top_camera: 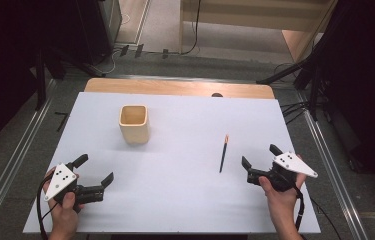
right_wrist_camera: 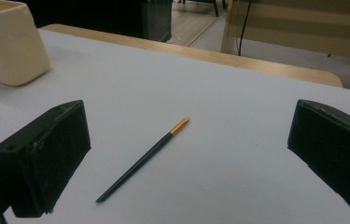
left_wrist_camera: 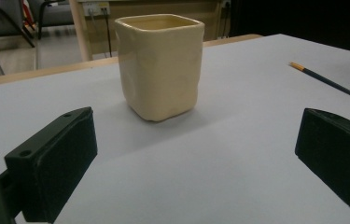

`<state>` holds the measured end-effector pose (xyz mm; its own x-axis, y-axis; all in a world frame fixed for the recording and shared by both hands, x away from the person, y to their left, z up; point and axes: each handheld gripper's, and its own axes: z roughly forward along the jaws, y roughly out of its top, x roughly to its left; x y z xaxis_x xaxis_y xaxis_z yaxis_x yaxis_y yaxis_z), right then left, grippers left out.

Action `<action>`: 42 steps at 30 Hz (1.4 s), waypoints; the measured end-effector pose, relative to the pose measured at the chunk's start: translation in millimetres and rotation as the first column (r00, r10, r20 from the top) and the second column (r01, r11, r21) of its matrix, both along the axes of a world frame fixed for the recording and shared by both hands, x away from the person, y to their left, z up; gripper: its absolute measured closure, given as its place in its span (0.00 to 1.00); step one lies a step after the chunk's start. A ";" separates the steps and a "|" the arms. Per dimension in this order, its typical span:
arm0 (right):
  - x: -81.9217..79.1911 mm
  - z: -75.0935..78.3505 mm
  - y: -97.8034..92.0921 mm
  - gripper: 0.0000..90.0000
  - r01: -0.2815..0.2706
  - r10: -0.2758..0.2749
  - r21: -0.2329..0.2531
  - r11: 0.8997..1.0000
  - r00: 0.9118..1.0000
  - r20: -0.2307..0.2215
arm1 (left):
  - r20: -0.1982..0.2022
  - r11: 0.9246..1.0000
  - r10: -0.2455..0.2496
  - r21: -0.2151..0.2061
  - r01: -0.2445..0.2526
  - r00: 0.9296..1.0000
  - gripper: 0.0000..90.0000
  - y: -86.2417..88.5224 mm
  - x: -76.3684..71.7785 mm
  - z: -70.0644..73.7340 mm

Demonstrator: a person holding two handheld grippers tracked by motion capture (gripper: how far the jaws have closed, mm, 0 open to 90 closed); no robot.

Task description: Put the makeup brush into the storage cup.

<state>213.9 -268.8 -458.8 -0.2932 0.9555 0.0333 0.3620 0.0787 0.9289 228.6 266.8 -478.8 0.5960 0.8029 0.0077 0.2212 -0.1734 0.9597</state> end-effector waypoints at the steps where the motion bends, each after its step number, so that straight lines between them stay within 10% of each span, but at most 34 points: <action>1: 0.0 0.0 0.0 0.00 0.000 0.000 0.000 1.000 1.000 0.000 | 0.000 1.000 0.000 0.000 0.000 1.000 0.00 0.0 0.0 0.0; 42: 81.5 18.8 44.0 0.04 0.008 -0.018 -0.086 0.996 0.992 -0.126 | 0.000 0.999 -0.031 0.029 0.031 1.000 0.00 -5.0 -0.6 -1.1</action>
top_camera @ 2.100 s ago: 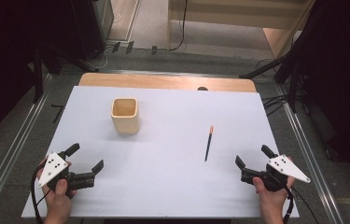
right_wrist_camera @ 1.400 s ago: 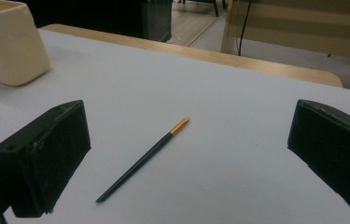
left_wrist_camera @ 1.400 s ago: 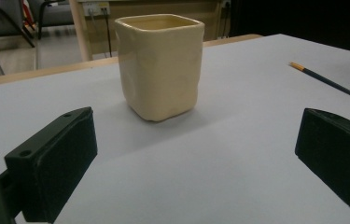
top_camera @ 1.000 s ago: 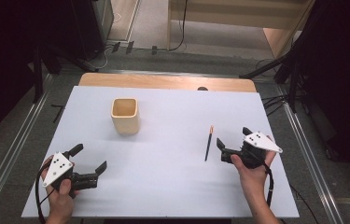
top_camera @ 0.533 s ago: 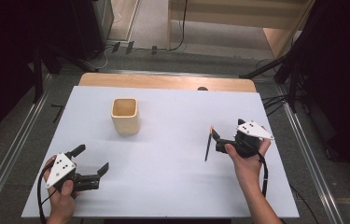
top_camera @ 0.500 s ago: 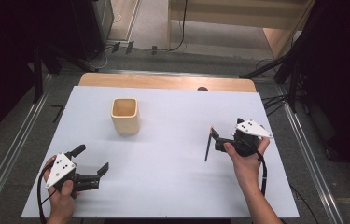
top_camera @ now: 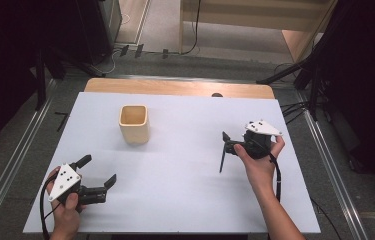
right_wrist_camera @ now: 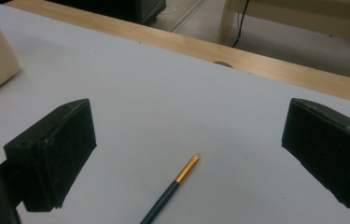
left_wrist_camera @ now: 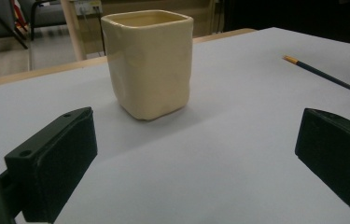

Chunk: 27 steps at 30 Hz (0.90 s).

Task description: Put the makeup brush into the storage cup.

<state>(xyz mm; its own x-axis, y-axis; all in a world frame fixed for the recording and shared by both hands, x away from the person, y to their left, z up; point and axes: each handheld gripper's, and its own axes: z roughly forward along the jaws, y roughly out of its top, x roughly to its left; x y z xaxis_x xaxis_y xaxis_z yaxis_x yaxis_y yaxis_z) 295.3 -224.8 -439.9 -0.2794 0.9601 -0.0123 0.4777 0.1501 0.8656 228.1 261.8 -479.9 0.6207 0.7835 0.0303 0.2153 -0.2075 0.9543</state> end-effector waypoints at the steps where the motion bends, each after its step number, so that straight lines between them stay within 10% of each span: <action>1: 3.6 0.8 1.4 0.04 -0.003 0.003 -0.001 1.000 1.000 -0.025 | 0.000 1.000 -0.002 0.001 0.002 1.000 0.00 -0.1 -0.1 0.2; 11: 22.6 -2.2 5.4 0.15 0.024 -0.030 -0.031 0.999 0.981 -0.194 | 0.000 1.000 -0.001 -0.001 0.001 1.000 0.00 0.0 0.2 0.0; 27: 42.9 -10.6 15.7 0.29 0.012 -0.043 -0.081 0.997 0.916 -0.399 | -0.004 1.000 -0.004 0.001 0.004 1.000 0.00 -0.1 0.6 -0.1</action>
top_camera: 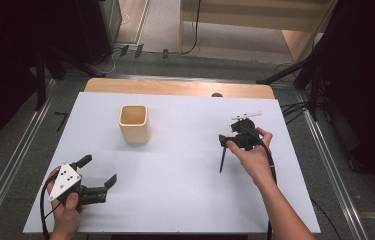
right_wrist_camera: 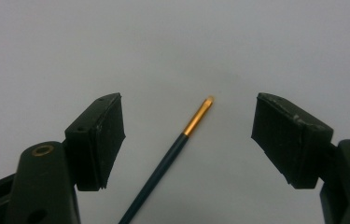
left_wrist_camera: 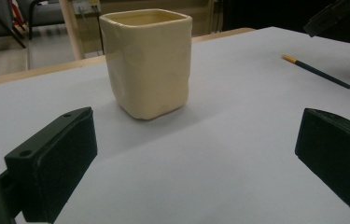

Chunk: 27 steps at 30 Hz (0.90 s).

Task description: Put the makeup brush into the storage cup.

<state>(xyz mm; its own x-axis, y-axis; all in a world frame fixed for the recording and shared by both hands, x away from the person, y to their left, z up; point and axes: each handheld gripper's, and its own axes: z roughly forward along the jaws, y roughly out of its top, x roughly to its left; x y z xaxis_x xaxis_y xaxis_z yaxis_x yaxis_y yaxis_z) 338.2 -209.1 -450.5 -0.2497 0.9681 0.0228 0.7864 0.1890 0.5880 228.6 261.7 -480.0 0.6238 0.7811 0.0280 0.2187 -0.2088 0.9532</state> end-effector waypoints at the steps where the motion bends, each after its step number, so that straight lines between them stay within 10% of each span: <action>1: 1.5 -1.3 2.0 0.30 -0.006 0.006 -0.012 1.000 1.000 -0.022 | 0.001 1.000 0.000 0.001 0.000 1.000 0.00 0.1 0.1 0.0; 8: 5.1 -5.5 7.7 0.34 -0.019 0.015 -0.043 0.999 0.996 -0.091 | 0.000 1.000 0.000 0.001 0.000 1.000 0.00 0.0 0.1 -0.1; 14: 9.3 -9.3 11.9 0.38 -0.003 -0.002 -0.023 1.000 0.974 -0.225 | 0.000 1.000 -0.001 0.003 0.001 1.000 0.00 0.4 0.2 -0.1; 27: 17.0 -18.1 11.4 0.60 0.050 -0.059 -0.036 0.998 0.952 -0.301 | -0.004 1.000 -0.006 0.003 0.006 1.000 0.00 -0.5 0.3 -0.6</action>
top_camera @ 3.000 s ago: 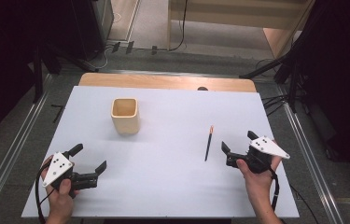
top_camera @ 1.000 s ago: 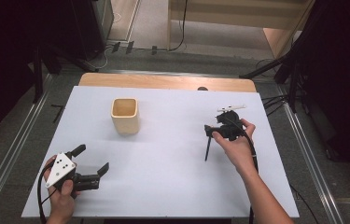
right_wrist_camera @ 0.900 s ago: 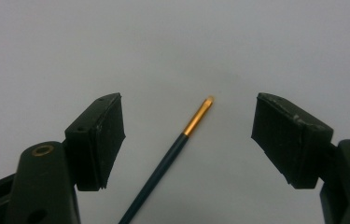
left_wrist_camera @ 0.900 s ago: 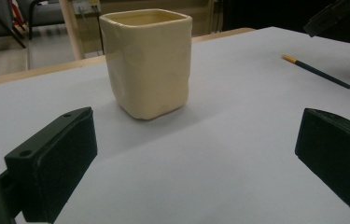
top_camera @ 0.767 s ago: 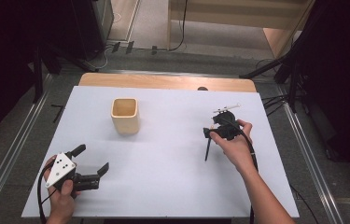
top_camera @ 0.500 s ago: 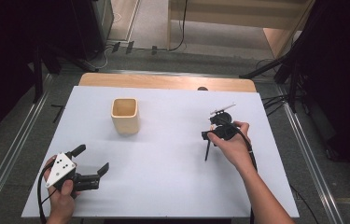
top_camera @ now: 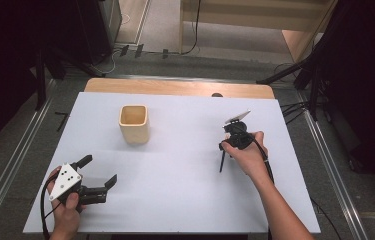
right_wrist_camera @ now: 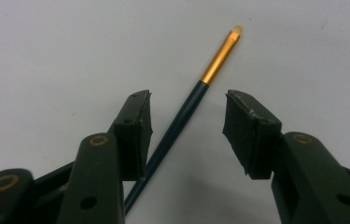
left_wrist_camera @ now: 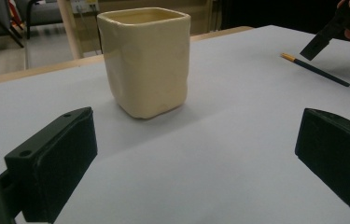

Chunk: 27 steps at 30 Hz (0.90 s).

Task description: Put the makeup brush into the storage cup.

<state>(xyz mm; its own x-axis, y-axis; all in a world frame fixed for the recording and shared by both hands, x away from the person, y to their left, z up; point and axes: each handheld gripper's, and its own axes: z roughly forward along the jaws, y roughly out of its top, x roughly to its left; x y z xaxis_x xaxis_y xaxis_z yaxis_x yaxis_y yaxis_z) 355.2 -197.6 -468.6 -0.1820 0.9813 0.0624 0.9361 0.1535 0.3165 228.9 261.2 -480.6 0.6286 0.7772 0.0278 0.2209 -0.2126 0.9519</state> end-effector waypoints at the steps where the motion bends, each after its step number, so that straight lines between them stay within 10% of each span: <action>1: 0.9 -0.7 -0.8 0.61 0.002 -0.002 -0.002 1.000 1.000 -0.005 | 0.000 1.000 -0.001 0.000 0.001 1.000 0.00 0.0 0.0 0.0; 27: 13.3 -12.5 2.2 0.86 0.051 -0.052 -0.016 0.999 0.993 -0.105 | 0.004 1.000 0.000 0.005 0.000 1.000 0.00 1.0 0.1 0.5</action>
<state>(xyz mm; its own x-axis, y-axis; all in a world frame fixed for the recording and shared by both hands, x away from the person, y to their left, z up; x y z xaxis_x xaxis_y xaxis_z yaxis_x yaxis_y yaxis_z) 368.5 -195.4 -481.1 -0.1245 0.9901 0.0653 0.9708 0.1079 0.2144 229.0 262.2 -480.1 0.6283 0.7772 0.0339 0.2173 -0.2171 0.9517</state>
